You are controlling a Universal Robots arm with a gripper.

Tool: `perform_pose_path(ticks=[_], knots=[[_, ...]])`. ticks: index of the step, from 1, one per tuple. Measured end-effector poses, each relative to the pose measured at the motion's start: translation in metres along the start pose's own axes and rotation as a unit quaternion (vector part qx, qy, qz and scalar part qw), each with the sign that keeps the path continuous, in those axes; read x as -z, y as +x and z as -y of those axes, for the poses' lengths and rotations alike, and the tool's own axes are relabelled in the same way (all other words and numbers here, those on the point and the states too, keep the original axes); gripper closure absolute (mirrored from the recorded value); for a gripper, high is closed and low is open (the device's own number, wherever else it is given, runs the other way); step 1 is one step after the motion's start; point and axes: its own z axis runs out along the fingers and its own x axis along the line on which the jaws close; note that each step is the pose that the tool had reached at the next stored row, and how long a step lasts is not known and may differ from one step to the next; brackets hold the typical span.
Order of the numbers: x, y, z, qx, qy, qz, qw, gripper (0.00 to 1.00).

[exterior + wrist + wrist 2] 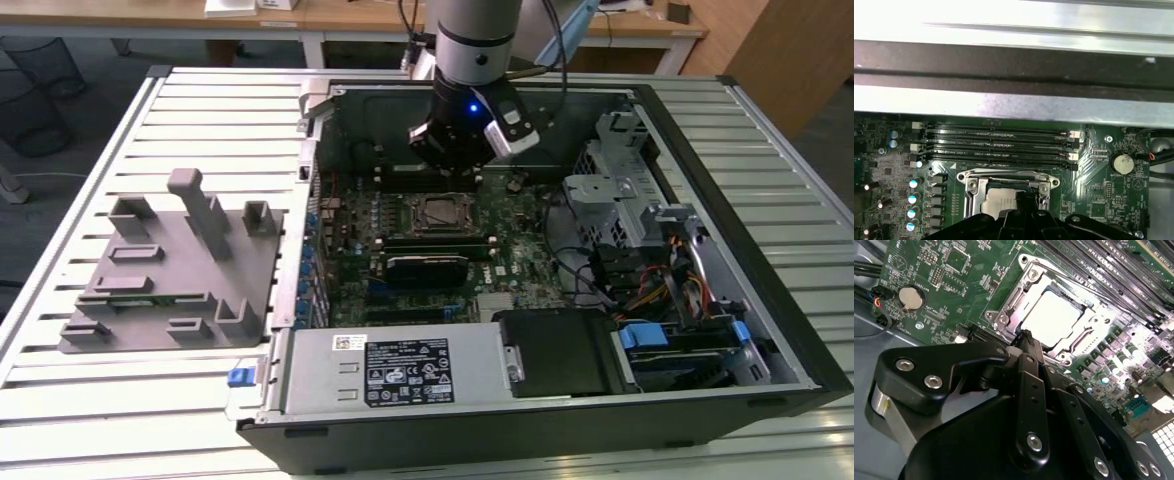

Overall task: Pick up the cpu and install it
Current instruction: 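Install the second cpu locking lever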

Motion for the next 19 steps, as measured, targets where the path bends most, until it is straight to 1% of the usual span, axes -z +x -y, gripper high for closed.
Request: perform_pose_path(ticks=[11, 19], knots=[[-0.0004, 0.0002, 0.0050, 0.000, 0.0001, 0.0000, 1.0000, 0.89], [-0.0005, 0.0005, 0.0121, 0.000, 0.0001, -0.0001, 1.0000, 0.89]])
